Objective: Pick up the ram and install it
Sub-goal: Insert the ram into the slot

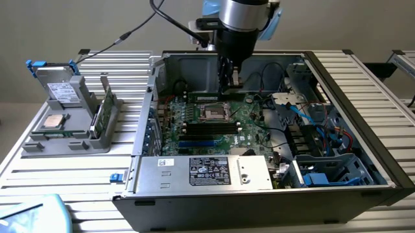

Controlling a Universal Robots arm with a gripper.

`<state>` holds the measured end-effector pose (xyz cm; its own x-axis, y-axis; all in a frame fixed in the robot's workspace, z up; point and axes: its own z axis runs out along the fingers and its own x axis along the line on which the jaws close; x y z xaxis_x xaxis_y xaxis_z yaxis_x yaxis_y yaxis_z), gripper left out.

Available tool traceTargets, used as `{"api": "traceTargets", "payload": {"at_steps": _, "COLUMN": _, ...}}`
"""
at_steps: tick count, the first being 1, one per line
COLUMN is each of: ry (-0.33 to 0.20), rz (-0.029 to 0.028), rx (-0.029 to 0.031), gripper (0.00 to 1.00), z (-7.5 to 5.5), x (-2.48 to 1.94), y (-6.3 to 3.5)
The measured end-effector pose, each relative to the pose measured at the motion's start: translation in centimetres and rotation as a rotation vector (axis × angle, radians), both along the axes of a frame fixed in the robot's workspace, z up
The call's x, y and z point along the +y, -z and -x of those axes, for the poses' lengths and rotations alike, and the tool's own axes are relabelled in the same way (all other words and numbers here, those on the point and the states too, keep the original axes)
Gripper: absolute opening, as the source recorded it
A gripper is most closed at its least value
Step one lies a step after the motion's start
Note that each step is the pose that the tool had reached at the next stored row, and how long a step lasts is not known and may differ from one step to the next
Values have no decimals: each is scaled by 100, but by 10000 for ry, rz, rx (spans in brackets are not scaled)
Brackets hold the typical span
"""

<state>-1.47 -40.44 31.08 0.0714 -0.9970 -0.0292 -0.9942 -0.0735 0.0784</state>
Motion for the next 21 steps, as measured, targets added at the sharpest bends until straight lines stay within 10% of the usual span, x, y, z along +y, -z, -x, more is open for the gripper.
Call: {"api": "traceTargets", "payload": {"at_steps": 21, "ry": -1, "rz": -1, "rx": 0, "gripper": 14, "z": 18, "x": 9, "y": 383}}
